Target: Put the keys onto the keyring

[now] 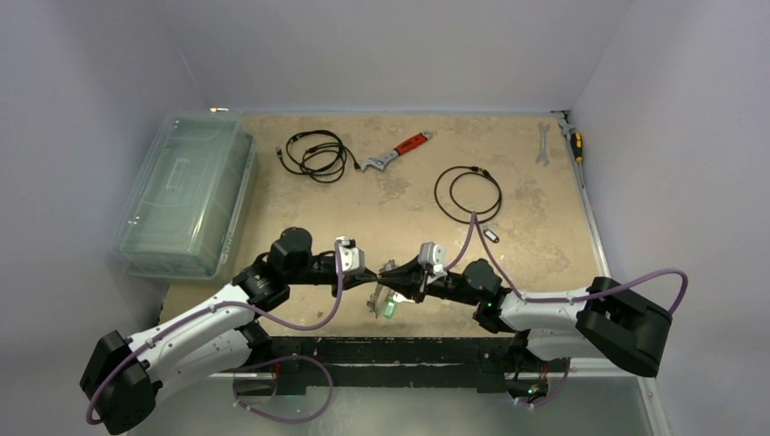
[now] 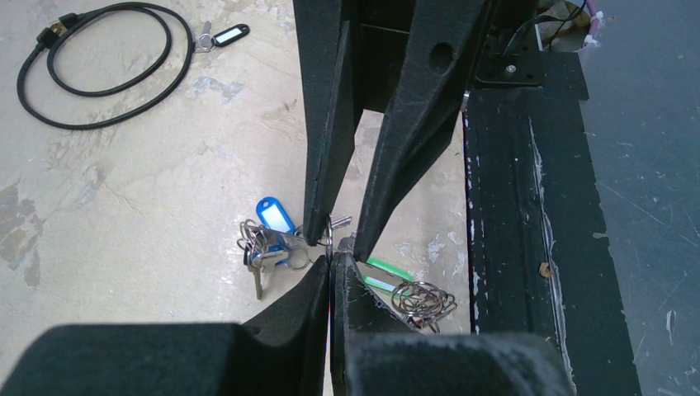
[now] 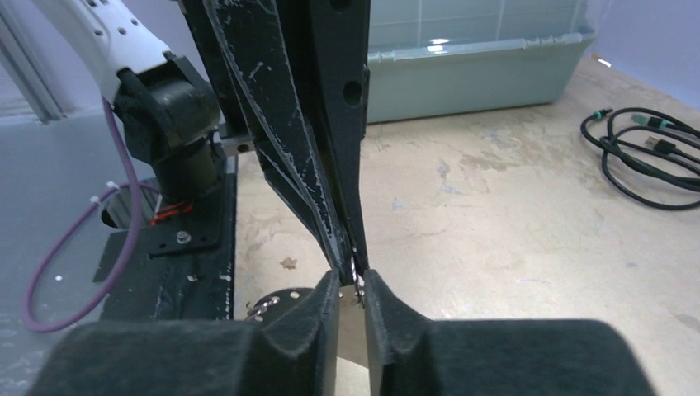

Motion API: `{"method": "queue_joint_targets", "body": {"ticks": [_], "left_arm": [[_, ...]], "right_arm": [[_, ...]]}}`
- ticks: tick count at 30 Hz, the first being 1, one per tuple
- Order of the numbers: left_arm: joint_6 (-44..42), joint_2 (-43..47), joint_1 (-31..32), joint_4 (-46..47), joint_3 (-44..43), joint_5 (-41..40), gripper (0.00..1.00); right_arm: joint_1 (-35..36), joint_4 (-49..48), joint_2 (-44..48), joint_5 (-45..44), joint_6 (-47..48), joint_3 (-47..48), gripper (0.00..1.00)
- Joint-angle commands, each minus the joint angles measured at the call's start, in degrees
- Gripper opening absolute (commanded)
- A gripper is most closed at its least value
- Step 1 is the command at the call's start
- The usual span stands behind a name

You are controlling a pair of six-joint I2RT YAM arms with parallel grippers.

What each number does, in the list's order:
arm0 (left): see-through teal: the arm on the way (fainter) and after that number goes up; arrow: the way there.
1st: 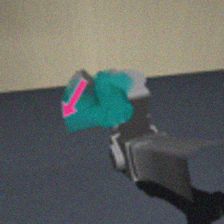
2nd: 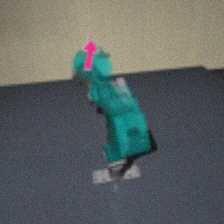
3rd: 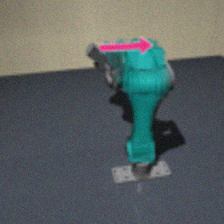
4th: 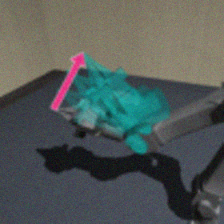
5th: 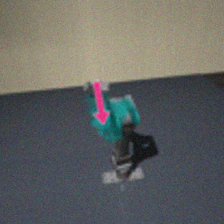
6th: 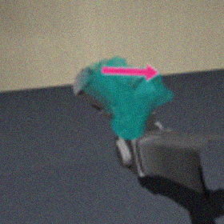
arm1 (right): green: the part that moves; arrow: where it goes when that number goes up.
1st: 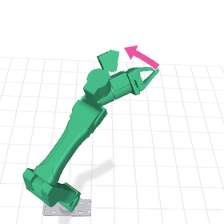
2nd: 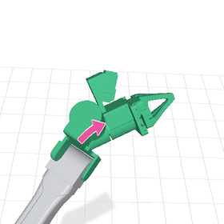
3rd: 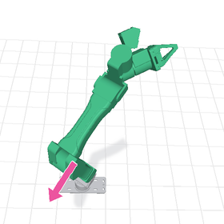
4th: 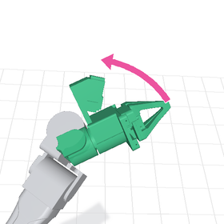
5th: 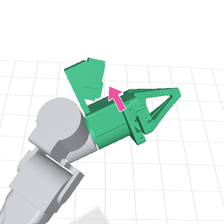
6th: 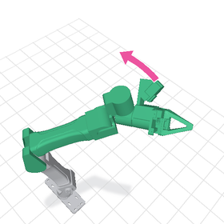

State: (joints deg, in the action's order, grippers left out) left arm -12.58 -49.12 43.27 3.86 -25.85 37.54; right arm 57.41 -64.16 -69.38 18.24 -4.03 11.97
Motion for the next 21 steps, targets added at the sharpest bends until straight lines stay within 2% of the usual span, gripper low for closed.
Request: {"method": "queue_joint_targets", "body": {"ticks": [1, 6, 11, 13, 18, 21], "left_arm": [[-0.1, 0.02, 0.29, 2.23, 0.29, 2.06, 0.0], [-0.04, 0.51, 0.3, 2.33, 0.57, 2.07, 0.0], [0.18, 0.64, 0.32, 2.84, 0.81, 2.89, 0.0], [0.13, 0.69, 0.26, 2.88, 0.87, 2.91, 0.0], [0.27, 0.85, 0.26, 2.8, 0.95, 2.82, 0.0], [0.67, 1.24, 0.29, 3.19, 1.2, 2.46, 0.0]], "right_arm": [[0.02, -2.73, -0.52, 2.61, 0.25, 0.92, 0.14], [0.0, -3.3, -1.63, 3.64, 0.21, 0.9, 0.09], [-0.01, -3.42, -3.15, 3.75, -0.01, 1.54, 0.17], [0.03, -3.47, -3.67, 3.57, 0.27, 1.66, 0.17], [-0.01, -4.03, -4.35, 3.82, 1.06, 1.7, 0.0], [-0.01, -2.74, -3.4, 3.28, 1.74, 1.86, 0.0]]}}
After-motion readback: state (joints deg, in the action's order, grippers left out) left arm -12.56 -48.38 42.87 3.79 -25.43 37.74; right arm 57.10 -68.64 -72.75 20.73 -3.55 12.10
